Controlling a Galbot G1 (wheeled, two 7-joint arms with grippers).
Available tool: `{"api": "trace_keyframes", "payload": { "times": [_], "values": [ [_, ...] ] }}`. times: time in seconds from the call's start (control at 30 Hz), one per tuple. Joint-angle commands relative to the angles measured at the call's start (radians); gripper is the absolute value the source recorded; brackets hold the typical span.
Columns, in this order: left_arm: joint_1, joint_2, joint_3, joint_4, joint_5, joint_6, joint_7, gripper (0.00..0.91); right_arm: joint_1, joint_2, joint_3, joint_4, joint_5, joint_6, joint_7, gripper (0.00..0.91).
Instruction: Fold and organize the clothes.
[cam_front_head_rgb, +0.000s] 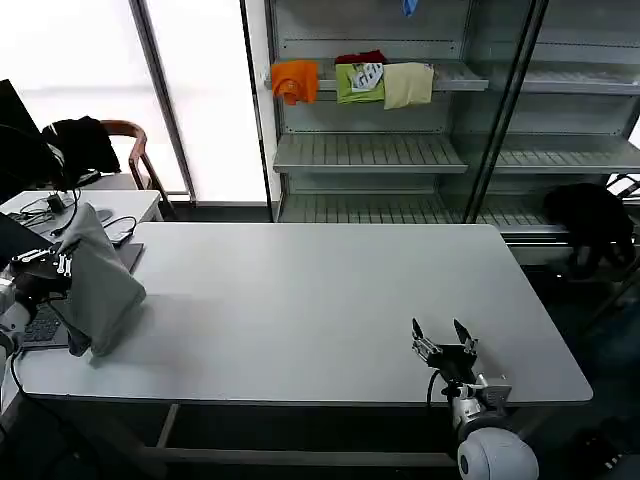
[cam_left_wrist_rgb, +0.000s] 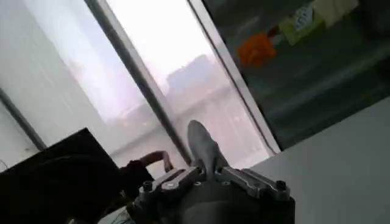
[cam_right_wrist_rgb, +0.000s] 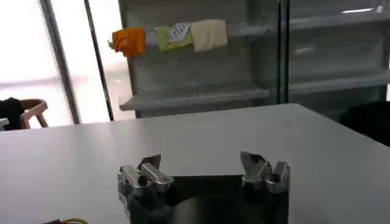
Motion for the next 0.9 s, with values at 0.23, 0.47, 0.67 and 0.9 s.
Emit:
{"api": "trace_keyframes", "payload": {
  "times": [0.23,0.47,0.67,0.9],
  "values": [
    [0.131,-0.382,0.423,-0.187,0.263,0.035,-0.073,0.020,-0.048,-0.032,0.029,-0.015,0.038,0.025,0.008,0.907],
    [0.058,-0.391,0.518,-0.156,0.175,0.036,-0.189,0.020,-0.050,-0.028,0.028,-0.017,0.035,0.025,0.011,0.907],
    [-0.011,-0.375,0.591,-0.060,0.047,-0.002,-0.258,0.030,-0.034,-0.013,0.025,-0.014,0.024,0.013,0.012,0.907],
    [-0.111,-0.389,0.707,0.059,0.005,-0.039,-0.275,0.030,-0.031,0.003,0.023,-0.002,0.009,-0.001,0.011,0.907]
  ]
}}
